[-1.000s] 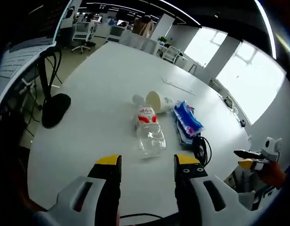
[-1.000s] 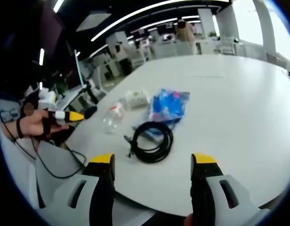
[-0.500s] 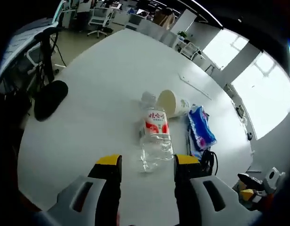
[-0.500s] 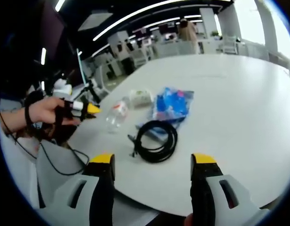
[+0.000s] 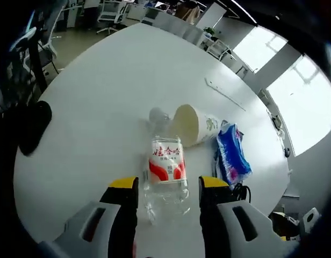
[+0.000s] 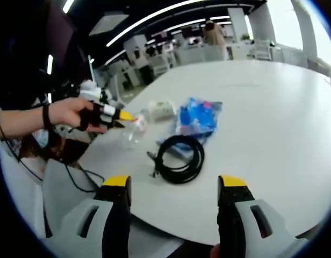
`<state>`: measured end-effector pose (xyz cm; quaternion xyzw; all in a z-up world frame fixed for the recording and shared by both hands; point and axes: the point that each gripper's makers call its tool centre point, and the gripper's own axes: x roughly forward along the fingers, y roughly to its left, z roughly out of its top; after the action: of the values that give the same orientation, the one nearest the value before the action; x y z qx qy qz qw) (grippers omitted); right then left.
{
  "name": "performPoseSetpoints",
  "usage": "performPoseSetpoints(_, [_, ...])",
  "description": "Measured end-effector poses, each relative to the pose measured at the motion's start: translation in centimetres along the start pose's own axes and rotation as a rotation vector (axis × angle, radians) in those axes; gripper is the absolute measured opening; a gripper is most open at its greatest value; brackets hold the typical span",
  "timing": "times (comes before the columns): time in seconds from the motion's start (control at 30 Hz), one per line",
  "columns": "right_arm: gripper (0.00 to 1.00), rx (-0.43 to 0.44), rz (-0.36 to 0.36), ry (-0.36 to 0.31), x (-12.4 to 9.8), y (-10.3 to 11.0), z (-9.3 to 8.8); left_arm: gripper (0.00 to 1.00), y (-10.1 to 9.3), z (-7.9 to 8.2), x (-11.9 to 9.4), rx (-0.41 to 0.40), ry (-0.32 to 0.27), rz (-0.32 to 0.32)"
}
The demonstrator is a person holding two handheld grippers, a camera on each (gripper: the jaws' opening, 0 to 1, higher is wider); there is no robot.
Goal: Arrange the tabletop items into an orderly group along one side of the table until the central work area is clear of visible clutter.
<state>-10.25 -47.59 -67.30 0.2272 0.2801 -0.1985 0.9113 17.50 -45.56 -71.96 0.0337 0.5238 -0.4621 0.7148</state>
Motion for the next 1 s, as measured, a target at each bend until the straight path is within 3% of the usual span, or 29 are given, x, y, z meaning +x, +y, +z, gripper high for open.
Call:
performPoseSetpoints(0.1, [0.63, -0.003, 0.001, 0.005, 0.0, 0.1, 0.0, 0.44, 0.0, 0.2, 0.9, 0.025, 0.022, 0.022])
performPoseSetpoints(0.2, [0.63, -0.008, 0.002, 0.006, 0.0, 0.2, 0.0, 0.46, 0.3, 0.4, 2.1, 0.103, 0.058, 0.042])
performPoseSetpoints(0.47, [0.64, -0.033, 0.001, 0.023, 0.0, 0.5, -0.2, 0.47, 0.5, 1.6, 4.3, 0.099, 0.081, 0.057])
performPoseSetpoints(0.6, [0.64, -0.019, 0.002, 0.028, -0.1, 0.4, -0.5, 0.49, 0.8, 1.1, 4.7, 0.138, 0.149, 0.081])
performPoseSetpoints(1.0, [0.63, -0.014, -0.004, 0.046, -0.2, 0.2, -0.8, 0.45, 1.2, 1.9, 5.2, 0.154, 0.144, 0.100])
